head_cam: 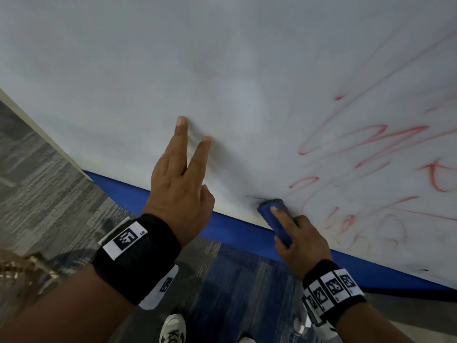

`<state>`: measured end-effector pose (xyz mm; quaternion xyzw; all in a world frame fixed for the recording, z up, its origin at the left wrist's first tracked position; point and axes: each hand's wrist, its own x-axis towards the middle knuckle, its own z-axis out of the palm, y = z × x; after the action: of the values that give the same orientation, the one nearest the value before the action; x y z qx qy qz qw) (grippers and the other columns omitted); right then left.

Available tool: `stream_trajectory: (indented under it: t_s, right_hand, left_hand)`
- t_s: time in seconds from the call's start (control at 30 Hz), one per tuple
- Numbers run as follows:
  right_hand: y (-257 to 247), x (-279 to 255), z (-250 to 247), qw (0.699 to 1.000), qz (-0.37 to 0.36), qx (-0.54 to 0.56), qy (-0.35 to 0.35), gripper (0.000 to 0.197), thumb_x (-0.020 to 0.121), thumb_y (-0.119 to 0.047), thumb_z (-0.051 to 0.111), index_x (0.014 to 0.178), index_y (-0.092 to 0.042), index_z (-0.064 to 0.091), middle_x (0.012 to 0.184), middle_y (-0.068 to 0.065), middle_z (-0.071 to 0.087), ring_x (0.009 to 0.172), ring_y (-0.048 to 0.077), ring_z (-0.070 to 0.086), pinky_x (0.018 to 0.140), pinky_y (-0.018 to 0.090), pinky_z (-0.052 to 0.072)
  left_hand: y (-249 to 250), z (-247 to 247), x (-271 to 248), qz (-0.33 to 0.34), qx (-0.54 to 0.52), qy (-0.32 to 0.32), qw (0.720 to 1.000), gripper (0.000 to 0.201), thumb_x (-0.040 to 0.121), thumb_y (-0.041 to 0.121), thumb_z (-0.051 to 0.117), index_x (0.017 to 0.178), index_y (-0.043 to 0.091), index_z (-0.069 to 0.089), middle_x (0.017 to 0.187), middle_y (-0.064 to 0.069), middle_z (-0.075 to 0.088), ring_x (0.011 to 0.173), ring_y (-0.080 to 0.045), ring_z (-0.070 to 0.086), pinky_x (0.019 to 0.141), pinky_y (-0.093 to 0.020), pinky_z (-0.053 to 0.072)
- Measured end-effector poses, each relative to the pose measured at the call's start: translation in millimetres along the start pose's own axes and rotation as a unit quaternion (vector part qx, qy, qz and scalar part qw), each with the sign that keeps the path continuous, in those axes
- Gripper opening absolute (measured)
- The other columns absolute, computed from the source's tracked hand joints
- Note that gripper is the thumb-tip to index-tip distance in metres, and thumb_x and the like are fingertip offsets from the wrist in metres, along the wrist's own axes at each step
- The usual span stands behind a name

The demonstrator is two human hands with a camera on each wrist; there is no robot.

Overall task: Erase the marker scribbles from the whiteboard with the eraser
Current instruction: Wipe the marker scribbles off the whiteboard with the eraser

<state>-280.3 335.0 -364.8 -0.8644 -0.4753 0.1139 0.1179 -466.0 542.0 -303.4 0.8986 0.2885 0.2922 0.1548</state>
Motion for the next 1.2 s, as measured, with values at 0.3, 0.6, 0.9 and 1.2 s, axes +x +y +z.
stream_trajectory:
  t_s: [0.3, 0.6, 0.9, 1.2]
  right_hand:
    - [-24.0, 23.7, -13.5, 0.977, -0.063, 0.056, 0.194, 0.095, 0.075, -0.023, 0.078, 0.144, -0.051, 0.018, 0.091, 0.006, 0.051, 0.065, 0.021, 0.049, 0.054, 0.026, 0.038]
    - [-17.7, 18.3, 24.5, 0.988, -0.087, 0.047, 0.121, 0.095, 0.082, -0.022, 0.071, 0.148, -0.053, 0.01, 0.088, 0.001, 0.046, 0.065, 0.02, 0.048, 0.049, 0.029, 0.043]
    - [35.6, 1.3, 58.8, 0.989, 0.004, -0.068, -0.132, 0.103, 0.096, -0.023, 0.051, 0.123, -0.069, -0.037, 0.103, -0.003, 0.037, 0.096, 0.02, 0.053, 0.075, 0.029, 0.046]
    - [38.5, 3.9, 34.8, 0.998, -0.057, -0.007, 0.041, 0.106, 0.078, -0.021, 0.076, 0.146, -0.06, 0.004, 0.088, 0.0, 0.045, 0.064, 0.02, 0.048, 0.048, 0.029, 0.041]
  left_hand:
    - [12.8, 14.7, -5.1, -0.02, -0.008, 0.023, 1.0, 0.08, 0.08, 0.009, 0.057, 0.155, 0.0, 0.029, 0.164, -0.028, 0.002, 0.155, -0.032, 0.004, 0.123, -0.042, 0.021]
    - [14.9, 26.8, -10.7, -0.023, -0.005, 0.014, 1.0, 0.081, 0.08, 0.008, 0.055, 0.155, 0.001, 0.028, 0.165, -0.028, 0.0, 0.156, -0.028, 0.0, 0.122, -0.036, 0.02]
    - [18.8, 27.3, -11.4, -0.037, -0.013, 0.009, 0.999, 0.081, 0.081, 0.011, 0.055, 0.156, 0.002, 0.026, 0.166, -0.025, -0.003, 0.156, -0.028, 0.0, 0.122, -0.032, 0.019]
    - [46.0, 51.4, -31.2, -0.046, -0.027, -0.047, 0.997, 0.084, 0.08, 0.007, 0.061, 0.157, 0.01, 0.028, 0.168, -0.014, -0.005, 0.155, -0.032, 0.011, 0.11, -0.059, 0.038]
